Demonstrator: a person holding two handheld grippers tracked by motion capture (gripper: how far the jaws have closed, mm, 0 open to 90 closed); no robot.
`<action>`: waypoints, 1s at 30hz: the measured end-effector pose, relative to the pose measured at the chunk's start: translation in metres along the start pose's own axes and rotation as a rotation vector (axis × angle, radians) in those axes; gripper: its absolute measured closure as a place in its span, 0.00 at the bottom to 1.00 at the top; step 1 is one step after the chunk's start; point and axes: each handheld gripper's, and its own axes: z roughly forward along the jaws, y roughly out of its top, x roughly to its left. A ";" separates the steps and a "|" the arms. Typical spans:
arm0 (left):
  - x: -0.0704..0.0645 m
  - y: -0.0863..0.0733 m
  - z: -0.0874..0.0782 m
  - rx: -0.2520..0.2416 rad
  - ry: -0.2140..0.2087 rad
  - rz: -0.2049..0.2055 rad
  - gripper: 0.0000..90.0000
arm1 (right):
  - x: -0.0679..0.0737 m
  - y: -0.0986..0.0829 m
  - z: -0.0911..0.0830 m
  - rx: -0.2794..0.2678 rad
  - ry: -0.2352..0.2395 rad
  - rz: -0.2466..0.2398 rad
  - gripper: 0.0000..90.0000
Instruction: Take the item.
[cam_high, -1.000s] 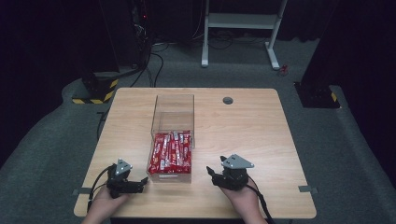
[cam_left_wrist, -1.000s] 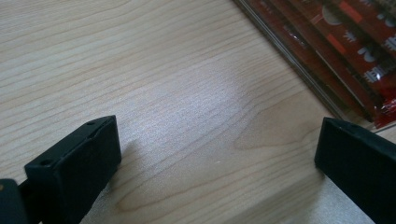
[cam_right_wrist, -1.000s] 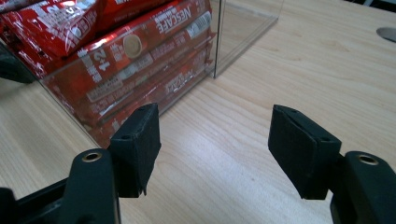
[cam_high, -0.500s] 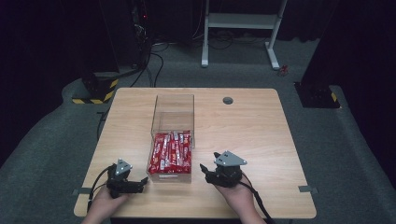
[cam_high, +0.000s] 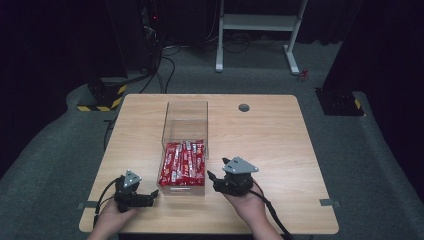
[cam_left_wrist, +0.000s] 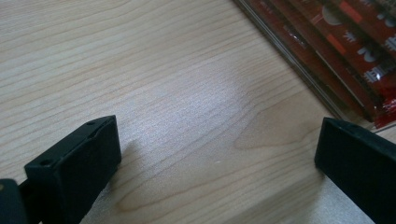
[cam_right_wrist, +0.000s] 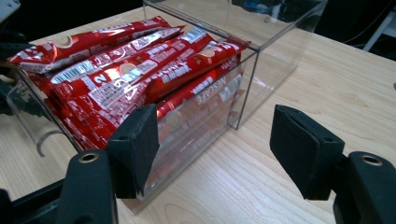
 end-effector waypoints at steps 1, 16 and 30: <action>0.000 0.000 0.000 0.000 -0.001 0.001 0.01 | 0.001 0.001 0.000 0.000 0.004 0.000 0.37; 0.000 0.000 0.000 -0.002 0.000 0.001 0.01 | 0.013 0.017 0.005 -0.046 0.062 0.005 0.37; 0.000 0.000 0.000 -0.003 0.000 0.000 0.01 | 0.030 0.016 0.014 -0.051 0.130 -0.001 0.45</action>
